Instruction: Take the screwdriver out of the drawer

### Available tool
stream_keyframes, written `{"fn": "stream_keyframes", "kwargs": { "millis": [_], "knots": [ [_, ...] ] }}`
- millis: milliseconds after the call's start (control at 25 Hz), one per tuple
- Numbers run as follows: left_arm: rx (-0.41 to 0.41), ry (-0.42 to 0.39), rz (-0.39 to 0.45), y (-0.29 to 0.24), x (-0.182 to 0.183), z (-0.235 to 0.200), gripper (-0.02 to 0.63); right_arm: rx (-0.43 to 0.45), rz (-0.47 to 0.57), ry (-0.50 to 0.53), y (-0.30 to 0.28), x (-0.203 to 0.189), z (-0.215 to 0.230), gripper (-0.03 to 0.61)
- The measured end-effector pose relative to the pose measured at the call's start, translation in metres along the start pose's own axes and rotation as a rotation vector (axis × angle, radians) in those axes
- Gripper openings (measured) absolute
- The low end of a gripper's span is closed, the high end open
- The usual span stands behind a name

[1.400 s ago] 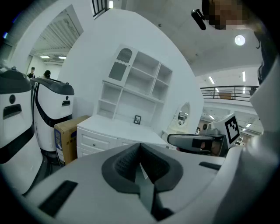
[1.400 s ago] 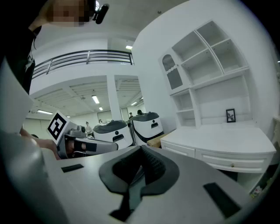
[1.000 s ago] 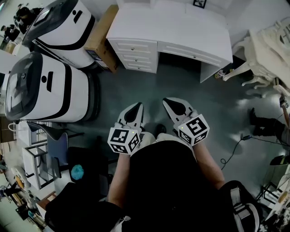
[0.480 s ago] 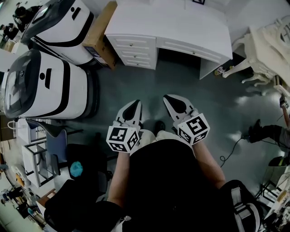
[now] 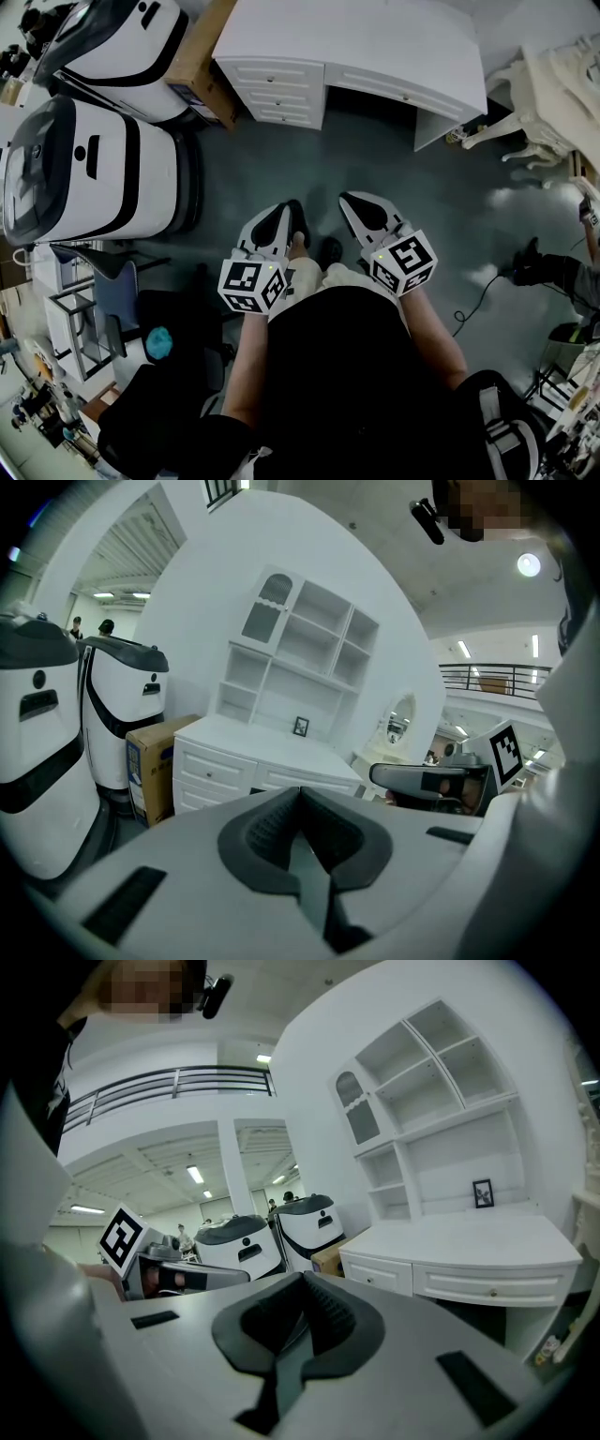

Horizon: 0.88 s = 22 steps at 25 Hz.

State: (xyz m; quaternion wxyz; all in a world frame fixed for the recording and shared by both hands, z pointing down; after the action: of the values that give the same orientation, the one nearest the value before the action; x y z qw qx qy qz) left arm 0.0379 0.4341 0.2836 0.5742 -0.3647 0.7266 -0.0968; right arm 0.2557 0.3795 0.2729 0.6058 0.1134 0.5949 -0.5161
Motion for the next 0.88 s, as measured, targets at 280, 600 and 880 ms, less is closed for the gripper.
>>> {"fn": "stream_keyframes", "kwargs": {
  "millis": [280,600,880],
  "knots": [
    [-0.033,0.007,-0.011,-0.024,0.027,-0.033,0.023,-0.029,-0.018,0.018,-0.032,0.028,0.013,0.018],
    [-0.071,-0.008,-0.013,-0.06,0.074,-0.076,0.023,-0.044,-0.016,0.014,-0.076,0.069,0.04,0.018],
    [-0.109,-0.041,-0.017,-0.084,0.112,-0.112,0.023,-0.072,-0.012,0.01,-0.111,0.102,0.054,0.018]
  ]
}}
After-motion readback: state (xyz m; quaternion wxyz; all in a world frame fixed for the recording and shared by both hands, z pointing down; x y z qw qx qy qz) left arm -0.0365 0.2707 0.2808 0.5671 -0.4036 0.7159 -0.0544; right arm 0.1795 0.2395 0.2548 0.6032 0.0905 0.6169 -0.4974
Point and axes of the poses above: the fingertips, and each gripper's own axes: y backward along the fingers, z to its right, x out of its top, the point moved 10 cm from there along y, backward along the fingers, and after that the axes turned 13 degrees about -z, right-handed, at the moved point
